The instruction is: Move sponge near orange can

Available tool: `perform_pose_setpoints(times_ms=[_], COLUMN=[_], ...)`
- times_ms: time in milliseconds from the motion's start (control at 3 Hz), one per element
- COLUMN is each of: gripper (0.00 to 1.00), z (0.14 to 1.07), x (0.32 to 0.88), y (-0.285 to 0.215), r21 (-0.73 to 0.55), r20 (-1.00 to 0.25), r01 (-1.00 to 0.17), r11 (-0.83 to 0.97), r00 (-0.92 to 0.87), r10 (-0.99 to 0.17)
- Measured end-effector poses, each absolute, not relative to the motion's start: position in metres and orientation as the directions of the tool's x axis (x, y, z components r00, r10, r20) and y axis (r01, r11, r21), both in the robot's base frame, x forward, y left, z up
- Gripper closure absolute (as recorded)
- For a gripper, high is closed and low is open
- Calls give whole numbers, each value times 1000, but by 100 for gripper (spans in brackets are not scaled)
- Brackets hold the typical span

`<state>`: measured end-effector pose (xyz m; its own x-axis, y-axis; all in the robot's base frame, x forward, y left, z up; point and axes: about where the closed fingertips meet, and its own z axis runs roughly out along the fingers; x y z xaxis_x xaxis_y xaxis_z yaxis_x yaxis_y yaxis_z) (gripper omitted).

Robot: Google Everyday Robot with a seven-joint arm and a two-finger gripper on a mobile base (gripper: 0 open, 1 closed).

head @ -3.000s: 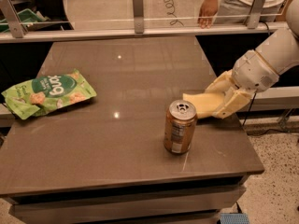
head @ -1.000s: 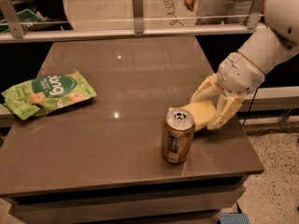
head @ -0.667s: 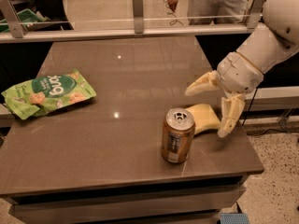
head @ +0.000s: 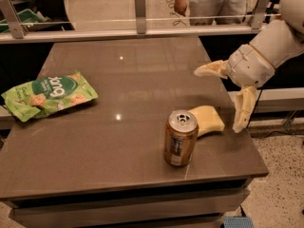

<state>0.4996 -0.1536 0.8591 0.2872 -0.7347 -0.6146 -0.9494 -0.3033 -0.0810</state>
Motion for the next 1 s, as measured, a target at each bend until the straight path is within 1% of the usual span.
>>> perform_pose_setpoints(times_ms=[333,667,1000], gripper=[0,0,0], z=[884,920,929], x=[537,571,576], y=[-186,-201,-202], r21=[-176,-273,-296], r20=[-630,-667,-668], r01=[-969,-961,-954], r11=[-175,-51,-41], r00=[247,227,237], r10=[-736,-709,-706])
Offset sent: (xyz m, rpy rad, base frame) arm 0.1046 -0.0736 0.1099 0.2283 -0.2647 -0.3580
